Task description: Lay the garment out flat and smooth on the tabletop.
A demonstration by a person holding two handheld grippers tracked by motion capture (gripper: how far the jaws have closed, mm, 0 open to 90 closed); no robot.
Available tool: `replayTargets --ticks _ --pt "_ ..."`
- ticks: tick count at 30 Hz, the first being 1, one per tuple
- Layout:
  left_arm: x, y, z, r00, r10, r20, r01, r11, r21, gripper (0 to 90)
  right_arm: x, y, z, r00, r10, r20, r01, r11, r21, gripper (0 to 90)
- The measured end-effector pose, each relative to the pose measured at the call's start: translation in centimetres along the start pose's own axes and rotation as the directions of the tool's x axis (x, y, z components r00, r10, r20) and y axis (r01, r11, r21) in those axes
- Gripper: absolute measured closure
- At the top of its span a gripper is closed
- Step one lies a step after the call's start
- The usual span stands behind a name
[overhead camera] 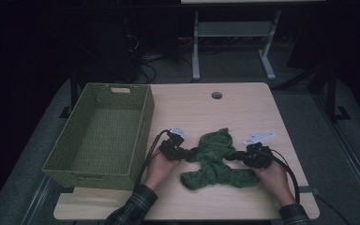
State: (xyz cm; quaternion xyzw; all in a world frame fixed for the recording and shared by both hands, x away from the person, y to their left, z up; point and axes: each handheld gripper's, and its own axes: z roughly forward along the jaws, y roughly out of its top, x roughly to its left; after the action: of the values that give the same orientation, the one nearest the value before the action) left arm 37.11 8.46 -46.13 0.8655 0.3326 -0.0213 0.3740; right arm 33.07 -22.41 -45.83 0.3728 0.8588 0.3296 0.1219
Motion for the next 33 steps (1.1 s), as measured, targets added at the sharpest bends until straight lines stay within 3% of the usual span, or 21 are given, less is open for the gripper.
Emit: replayTargets --ticks 6,10,15,23,31,33 --pt "-0.5 1.2 -2.1 1.0 0.006 -0.004 -0.007 0.9979 -0.065 72.6 -0.1 0.3 -1.9 1.0 0.006 0.0 -0.006 0.999 -0.043 65.4" --pt "-1.0 2.7 -3.8 0.9993 0.031 -0.021 -0.033 0.9925 -0.118 63.9 -0.3 1.0 -4.1 0.9997 0.021 0.012 -0.019 0.994 -0.103 62.1" --pt "-0.8 5.0 -4.2 0.9976 0.05 -0.048 -0.056 0.9886 -0.14 60.9 -1.1 3.1 -4.8 0.9997 0.021 0.013 -0.019 0.989 -0.15 62.3" --pt "1.2 7.1 -1.3 0.9988 0.038 -0.032 -0.042 0.99 -0.135 55.9 -3.0 6.2 -1.7 0.999 0.041 -0.02 -0.043 0.993 -0.112 63.5" --pt "2.8 7.6 1.8 0.9999 0.011 -0.006 -0.012 0.996 -0.089 52.3 -3.8 7.1 1.8 0.996 0.055 -0.071 -0.06 0.996 -0.07 65.0" --pt "3.0 7.6 2.3 1.0 0.002 -0.001 -0.002 0.9964 -0.085 52.1 -3.8 7.1 2.5 0.997 0.045 -0.062 -0.048 0.998 -0.041 65.6"
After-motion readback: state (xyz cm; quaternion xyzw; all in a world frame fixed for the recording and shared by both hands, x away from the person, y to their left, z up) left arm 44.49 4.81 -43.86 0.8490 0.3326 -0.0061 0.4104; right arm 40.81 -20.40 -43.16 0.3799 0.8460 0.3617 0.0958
